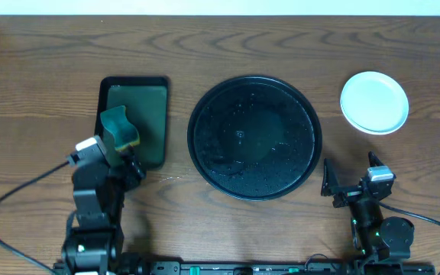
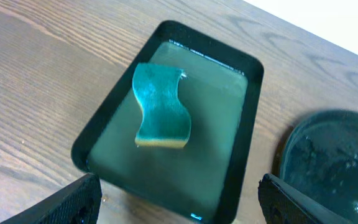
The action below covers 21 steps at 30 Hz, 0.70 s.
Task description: Clean dirty plates on tray and stack at the side
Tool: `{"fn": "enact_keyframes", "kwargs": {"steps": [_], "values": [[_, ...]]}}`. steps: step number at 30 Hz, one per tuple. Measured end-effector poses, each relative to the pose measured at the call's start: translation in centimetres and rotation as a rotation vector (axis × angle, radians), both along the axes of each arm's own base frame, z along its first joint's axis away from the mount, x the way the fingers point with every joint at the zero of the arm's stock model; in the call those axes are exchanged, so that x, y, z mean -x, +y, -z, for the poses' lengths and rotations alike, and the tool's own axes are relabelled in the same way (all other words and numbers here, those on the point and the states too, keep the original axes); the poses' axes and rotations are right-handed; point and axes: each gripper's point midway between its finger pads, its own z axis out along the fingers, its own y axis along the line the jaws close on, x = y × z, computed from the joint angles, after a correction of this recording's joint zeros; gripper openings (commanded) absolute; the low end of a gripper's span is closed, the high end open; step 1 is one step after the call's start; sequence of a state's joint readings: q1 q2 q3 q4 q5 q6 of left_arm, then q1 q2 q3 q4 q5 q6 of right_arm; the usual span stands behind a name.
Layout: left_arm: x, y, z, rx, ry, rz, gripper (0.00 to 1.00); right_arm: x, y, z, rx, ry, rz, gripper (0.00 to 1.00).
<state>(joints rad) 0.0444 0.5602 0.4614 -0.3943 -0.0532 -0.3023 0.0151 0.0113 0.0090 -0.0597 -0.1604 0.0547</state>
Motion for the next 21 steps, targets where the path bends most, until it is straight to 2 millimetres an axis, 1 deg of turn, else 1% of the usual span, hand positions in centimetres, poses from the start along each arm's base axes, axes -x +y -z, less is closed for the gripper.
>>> {"fn": "enact_keyframes", "kwargs": {"steps": [2, 8, 10, 13, 16, 19, 21], "values": [[0.5, -0.1, 0.1, -0.01, -0.028, 0.009, 0.81, 0.0, 0.0, 0.0, 0.0, 0.0, 0.0, 0.99], [1.9, -0.1, -1.6, -0.035, -0.181, 0.017, 0.81, 0.0, 0.0, 0.0, 0.0, 0.0, 0.0, 0.99], [2.3, -0.2, -1.2, -0.047, -0.21, 0.023, 0.81, 0.0, 0.0, 0.0, 0.0, 0.0, 0.0, 0.99], [2.7, -0.2, 0.3, -0.058, -0.227, 0.027, 0.81, 0.0, 0.0, 0.0, 0.0, 0.0, 0.0, 0.99], [2.7, -0.2, 1.5, -0.067, -0.248, 0.032, 0.81, 0.0, 0.0, 0.0, 0.0, 0.0, 0.0, 0.99], [2.2, -0.2, 1.6, -0.072, -0.298, 0.034, 0.81, 0.0, 0.0, 0.0, 0.0, 0.0, 0.0, 0.99], [1.8, -0.2, 1.3, -0.075, -0.335, 0.033, 0.81, 0.0, 0.0, 0.0, 0.0, 0.0, 0.0, 0.99]]}}
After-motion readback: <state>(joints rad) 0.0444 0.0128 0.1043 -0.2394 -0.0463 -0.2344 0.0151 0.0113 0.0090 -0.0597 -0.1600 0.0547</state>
